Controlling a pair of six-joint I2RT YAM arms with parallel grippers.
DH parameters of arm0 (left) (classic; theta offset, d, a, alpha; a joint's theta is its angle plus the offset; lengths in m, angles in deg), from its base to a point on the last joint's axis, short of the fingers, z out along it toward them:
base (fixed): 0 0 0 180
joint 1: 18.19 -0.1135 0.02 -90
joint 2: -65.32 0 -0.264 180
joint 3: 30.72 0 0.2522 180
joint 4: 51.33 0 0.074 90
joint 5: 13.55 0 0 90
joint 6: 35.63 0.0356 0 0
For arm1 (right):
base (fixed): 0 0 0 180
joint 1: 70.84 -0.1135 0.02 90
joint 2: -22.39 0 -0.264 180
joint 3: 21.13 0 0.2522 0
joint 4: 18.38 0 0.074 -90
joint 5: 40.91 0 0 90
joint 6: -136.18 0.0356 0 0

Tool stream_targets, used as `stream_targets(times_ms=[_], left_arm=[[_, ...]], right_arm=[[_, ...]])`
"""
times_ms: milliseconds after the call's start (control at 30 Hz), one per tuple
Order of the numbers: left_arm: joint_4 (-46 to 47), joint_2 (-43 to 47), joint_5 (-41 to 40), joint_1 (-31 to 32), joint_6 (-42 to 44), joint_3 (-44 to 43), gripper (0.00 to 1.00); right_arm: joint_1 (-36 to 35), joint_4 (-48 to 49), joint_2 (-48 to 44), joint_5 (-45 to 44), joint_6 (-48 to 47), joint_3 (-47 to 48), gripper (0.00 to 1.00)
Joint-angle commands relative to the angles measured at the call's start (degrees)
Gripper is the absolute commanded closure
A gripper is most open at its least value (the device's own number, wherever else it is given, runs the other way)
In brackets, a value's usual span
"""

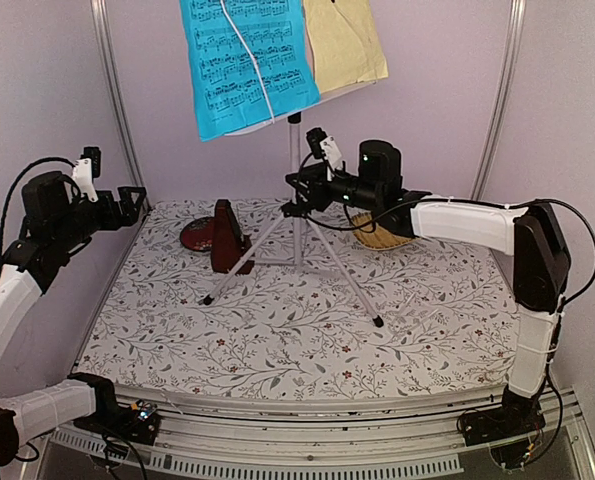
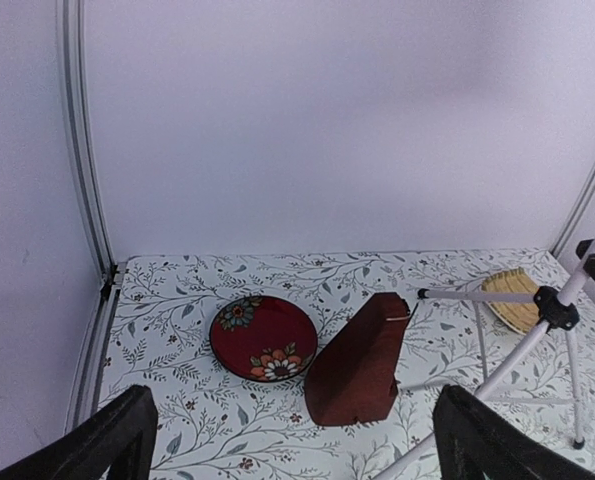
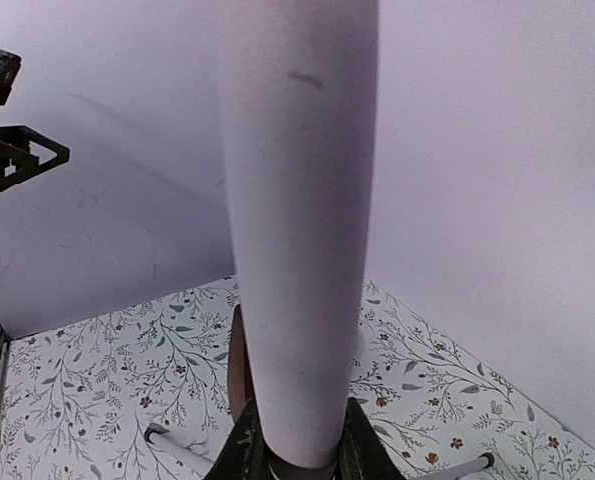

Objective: Pack up the instrument practice props

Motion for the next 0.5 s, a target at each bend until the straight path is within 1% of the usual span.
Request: stream_targets(times_ms=[0, 467], left_arm=[[0.98, 0.3, -0.12, -0.24, 0.4, 0.84, 0.02], [1.18, -0.09, 0.32, -0.18, 0.71, 0.9, 0.02]], right_arm=[[3.37, 3.73, -4.67, -2.7, -1.58, -1.39, 0.99], [10.44, 4.33, -3.69, -1.55, -4.31, -1.55, 0.99]])
